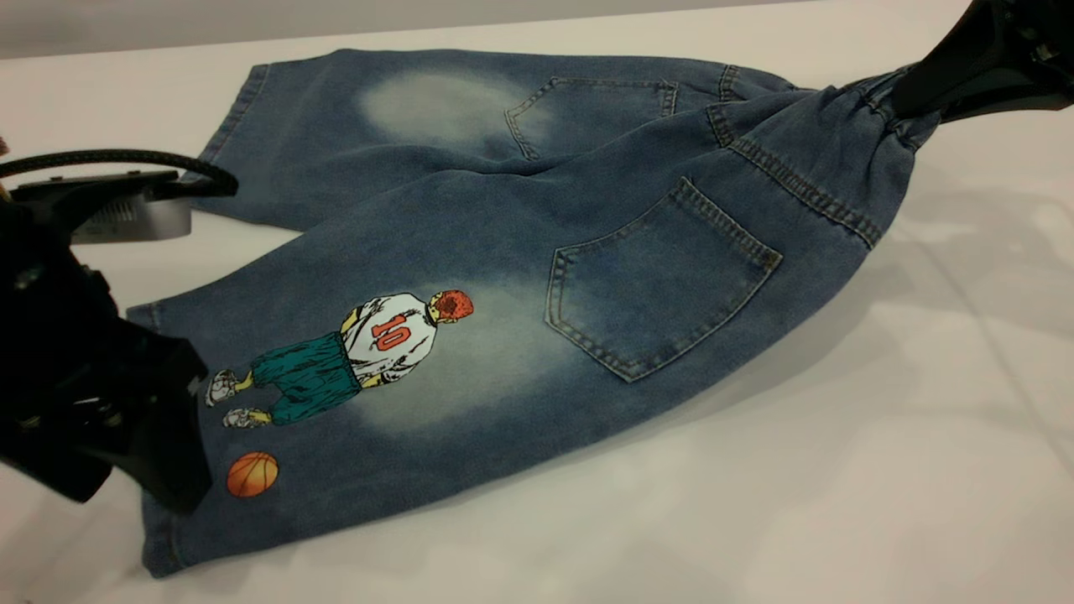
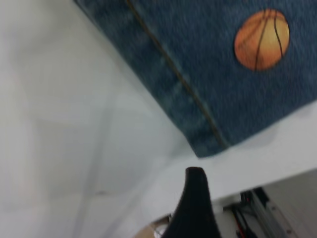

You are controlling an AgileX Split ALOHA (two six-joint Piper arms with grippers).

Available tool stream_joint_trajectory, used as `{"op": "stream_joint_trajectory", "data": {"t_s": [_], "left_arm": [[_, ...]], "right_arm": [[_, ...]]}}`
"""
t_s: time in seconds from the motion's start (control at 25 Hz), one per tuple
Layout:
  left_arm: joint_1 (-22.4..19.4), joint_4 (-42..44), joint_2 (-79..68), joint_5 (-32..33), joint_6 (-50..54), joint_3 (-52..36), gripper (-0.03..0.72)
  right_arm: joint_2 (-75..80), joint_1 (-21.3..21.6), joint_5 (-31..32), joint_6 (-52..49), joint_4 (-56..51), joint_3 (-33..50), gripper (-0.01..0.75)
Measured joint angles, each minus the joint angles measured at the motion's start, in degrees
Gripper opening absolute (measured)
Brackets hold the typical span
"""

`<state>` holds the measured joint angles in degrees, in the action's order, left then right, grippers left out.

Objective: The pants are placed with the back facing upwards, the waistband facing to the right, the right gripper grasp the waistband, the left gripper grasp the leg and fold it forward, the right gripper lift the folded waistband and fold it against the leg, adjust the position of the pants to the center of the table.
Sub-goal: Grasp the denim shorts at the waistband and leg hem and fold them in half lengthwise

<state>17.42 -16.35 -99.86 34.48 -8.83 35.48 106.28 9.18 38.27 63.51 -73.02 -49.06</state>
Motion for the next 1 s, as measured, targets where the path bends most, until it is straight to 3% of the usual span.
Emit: {"op": "stream_joint_trajectory", "data": {"t_s": [0.24,1.0], "left_arm": [[0.00,-0.12,-2.34,-4.81,-1.57,0.00,0.546],[0.00,-3.74,-9.89,-8.43,-3.14,0.11,0.546]], "right_arm": [[0.00,0.00,0.00,0.00,0.00,0.00,0.036],[0.00,0.00,0.00,0.00,0.00,0.00,0.036]]}}
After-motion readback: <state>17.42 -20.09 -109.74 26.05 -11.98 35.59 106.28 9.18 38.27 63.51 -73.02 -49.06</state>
